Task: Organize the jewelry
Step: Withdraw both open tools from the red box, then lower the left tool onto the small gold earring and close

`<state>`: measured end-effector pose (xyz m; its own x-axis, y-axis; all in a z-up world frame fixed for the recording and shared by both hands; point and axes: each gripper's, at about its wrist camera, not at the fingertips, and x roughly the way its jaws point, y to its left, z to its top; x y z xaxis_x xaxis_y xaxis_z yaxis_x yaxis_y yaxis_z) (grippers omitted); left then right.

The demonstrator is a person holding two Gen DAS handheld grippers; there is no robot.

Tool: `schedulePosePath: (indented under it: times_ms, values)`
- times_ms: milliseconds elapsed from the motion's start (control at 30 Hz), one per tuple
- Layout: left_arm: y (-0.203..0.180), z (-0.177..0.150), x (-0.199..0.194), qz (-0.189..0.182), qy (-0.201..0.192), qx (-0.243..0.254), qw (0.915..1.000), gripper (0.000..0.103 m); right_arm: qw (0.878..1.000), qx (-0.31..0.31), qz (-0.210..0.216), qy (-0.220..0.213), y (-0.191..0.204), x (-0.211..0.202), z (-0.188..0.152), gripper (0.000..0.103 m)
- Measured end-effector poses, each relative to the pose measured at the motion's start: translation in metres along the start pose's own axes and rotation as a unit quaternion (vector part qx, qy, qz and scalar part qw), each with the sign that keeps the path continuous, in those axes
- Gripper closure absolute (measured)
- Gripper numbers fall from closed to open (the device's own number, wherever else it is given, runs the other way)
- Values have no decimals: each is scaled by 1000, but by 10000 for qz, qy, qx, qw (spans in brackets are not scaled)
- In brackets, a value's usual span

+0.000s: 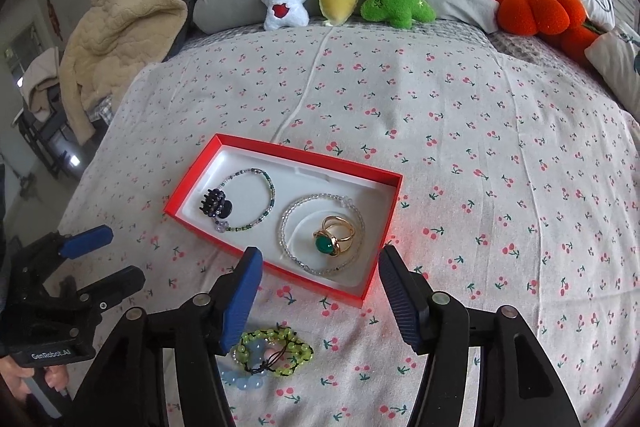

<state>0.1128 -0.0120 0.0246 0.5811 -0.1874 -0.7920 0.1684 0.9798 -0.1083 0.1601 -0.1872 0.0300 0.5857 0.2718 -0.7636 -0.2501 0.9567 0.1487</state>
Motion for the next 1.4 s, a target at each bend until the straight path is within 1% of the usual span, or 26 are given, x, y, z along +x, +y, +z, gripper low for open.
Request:
schedulePosePath:
  times_ms: [67,133,300,600,867,1000,1167,1300,1400]
  values:
    - [0,-5,-1,33,101,35,9999,20,10000,18,-16,16,-1,-4,-2,41]
    - [-1,-10,-3,92,176,89,9998,19,10000,57,-45,31,-2,-8,-5,37]
    - [-4,-22,-9,116,287,129,9994,17,9998,102,-118,81,-3,-15,-14,31]
    - [-15,-45,-16,201,386,396,9983,16,9996,50,-124,238,2,-23,-39,30]
    - [-13,-66,-15,372,450,487,9971,16,9981,-208,-260,520,6,-12,-63,29]
    - [-10,-75,-13,414,510,554,9963,16,9970,-309,-233,674,9,-8,-75,29]
    - [-7,-87,-10,488,579,686,9948,16,9951,-436,-194,866,14,-1,-93,26]
    - [-5,-93,-6,462,658,742,9940,16,9935,-441,-149,1038,14,5,-105,25]
    - [-5,-95,-4,360,635,786,9942,16,9925,-479,-166,1116,14,8,-111,25]
